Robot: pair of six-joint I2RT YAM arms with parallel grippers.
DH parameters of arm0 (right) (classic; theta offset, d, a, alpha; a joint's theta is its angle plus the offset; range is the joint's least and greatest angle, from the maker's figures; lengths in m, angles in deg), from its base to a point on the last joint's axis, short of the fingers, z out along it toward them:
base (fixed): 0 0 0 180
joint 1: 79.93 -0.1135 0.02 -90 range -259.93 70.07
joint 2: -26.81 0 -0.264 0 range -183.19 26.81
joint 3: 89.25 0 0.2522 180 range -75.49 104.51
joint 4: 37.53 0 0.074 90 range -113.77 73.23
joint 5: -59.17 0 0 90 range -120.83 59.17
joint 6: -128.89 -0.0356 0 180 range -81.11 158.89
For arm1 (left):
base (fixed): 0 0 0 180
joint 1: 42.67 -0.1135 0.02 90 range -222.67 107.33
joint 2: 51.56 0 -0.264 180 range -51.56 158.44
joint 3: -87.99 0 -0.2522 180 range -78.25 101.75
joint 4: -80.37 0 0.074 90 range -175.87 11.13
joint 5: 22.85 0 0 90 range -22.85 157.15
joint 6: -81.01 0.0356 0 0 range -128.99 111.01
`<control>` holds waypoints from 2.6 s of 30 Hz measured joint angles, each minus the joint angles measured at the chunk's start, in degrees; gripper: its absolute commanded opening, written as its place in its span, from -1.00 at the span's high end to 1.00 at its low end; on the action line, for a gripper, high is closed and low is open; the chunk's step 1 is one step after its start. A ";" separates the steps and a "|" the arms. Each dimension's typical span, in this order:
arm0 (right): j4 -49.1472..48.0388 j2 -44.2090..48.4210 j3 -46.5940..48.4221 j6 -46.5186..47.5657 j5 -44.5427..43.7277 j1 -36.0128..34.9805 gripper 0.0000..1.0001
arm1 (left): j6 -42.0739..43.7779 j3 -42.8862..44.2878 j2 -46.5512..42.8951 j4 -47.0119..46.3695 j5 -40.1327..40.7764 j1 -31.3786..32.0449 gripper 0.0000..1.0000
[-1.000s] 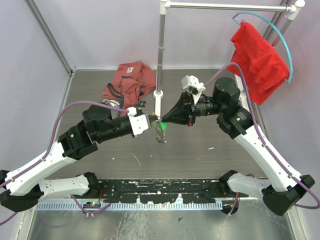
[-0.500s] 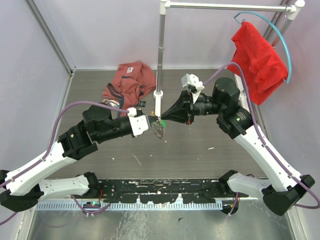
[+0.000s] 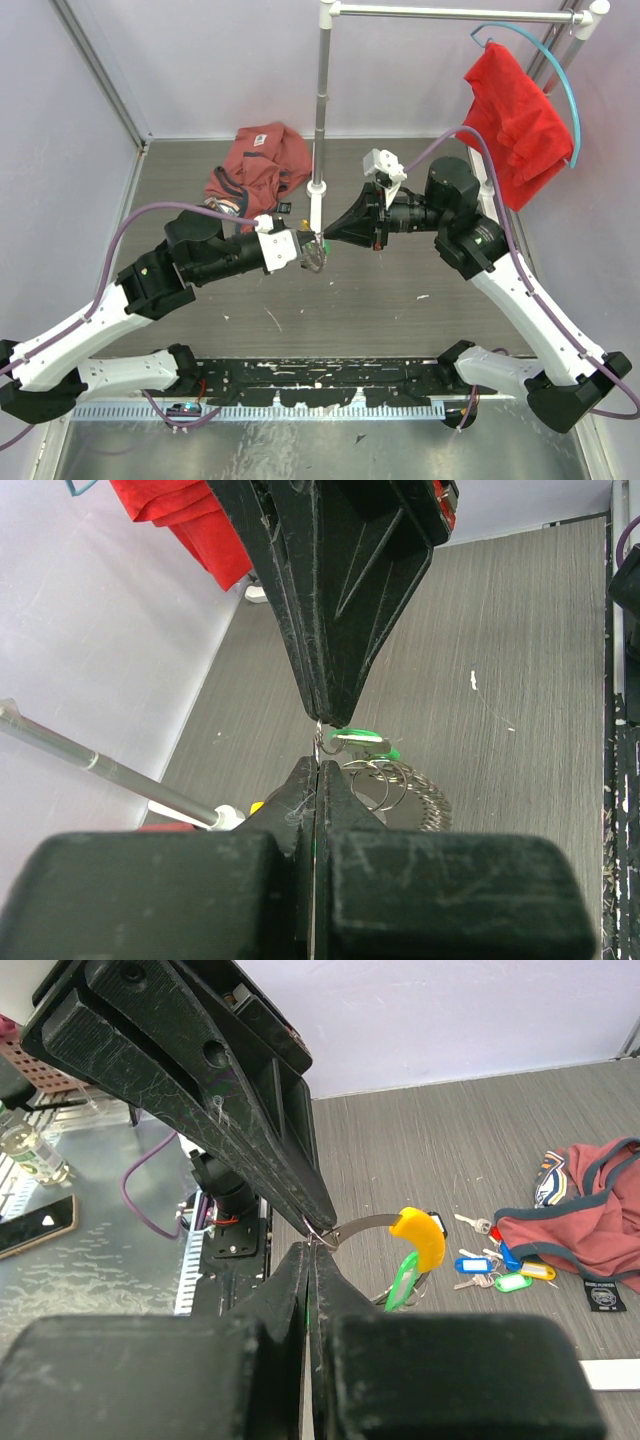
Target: Put the keys on the keyring
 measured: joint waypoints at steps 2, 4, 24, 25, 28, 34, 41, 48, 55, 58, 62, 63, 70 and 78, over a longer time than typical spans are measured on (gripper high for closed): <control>0.50 0.24 0.00 0.31 -0.55 0.00 0.99 | 0.00 0.00 -0.02 0.00 0.02 0.00 1.00; 0.76 0.39 0.00 0.44 -0.85 0.00 0.99 | 0.00 0.00 -0.04 -0.02 0.02 0.00 1.00; 1.27 0.50 0.00 0.55 -2.71 -0.04 0.99 | -0.02 0.00 -0.07 -0.02 0.33 0.00 1.00; 1.33 0.50 0.00 0.55 -2.86 -0.04 0.99 | -0.02 0.00 -0.09 -0.02 0.37 0.00 1.00; 1.68 0.50 0.00 0.55 -3.41 -0.04 0.98 | -0.02 0.00 -0.15 -0.02 0.44 0.00 1.00; 2.10 0.50 0.00 0.55 -4.33 -0.04 0.99 | -0.02 0.00 -0.20 -0.04 0.44 0.00 1.00; 2.19 0.46 0.00 0.52 -4.44 -0.04 0.99 | -0.04 0.00 -0.20 -0.02 0.42 0.00 1.00; 2.36 0.17 0.00 0.48 -4.20 -0.04 0.90 | -1.16 0.00 -0.52 -0.07 0.20 0.00 1.00; 3.74 -0.04 0.48 0.55 -3.50 -0.04 0.70 | -3.56 -0.22 -0.92 -0.42 -0.81 0.02 1.00; 4.00 0.00 0.52 0.57 -3.58 -0.04 0.48 | -4.68 -0.37 -1.31 -1.25 -1.44 0.11 1.00; 4.26 0.79 0.52 0.76 -3.82 -0.04 0.33 | -6.56 -1.29 -2.54 -2.99 -2.25 0.13 1.00; 4.26 1.18 0.52 0.81 -3.85 -0.04 0.31 | -7.02 -1.62 -2.82 -3.45 -2.43 0.15 1.00; 4.22 5.01 0.52 2.54 -3.34 -0.04 0.29 | -11.80 -4.02 -4.04 -6.80 -4.00 0.17 1.00; 3.69 7.93 0.52 5.53 1.70 -0.04 0.30 | -23.89 -10.23 -5.27 -17.97 -8.39 0.17 1.00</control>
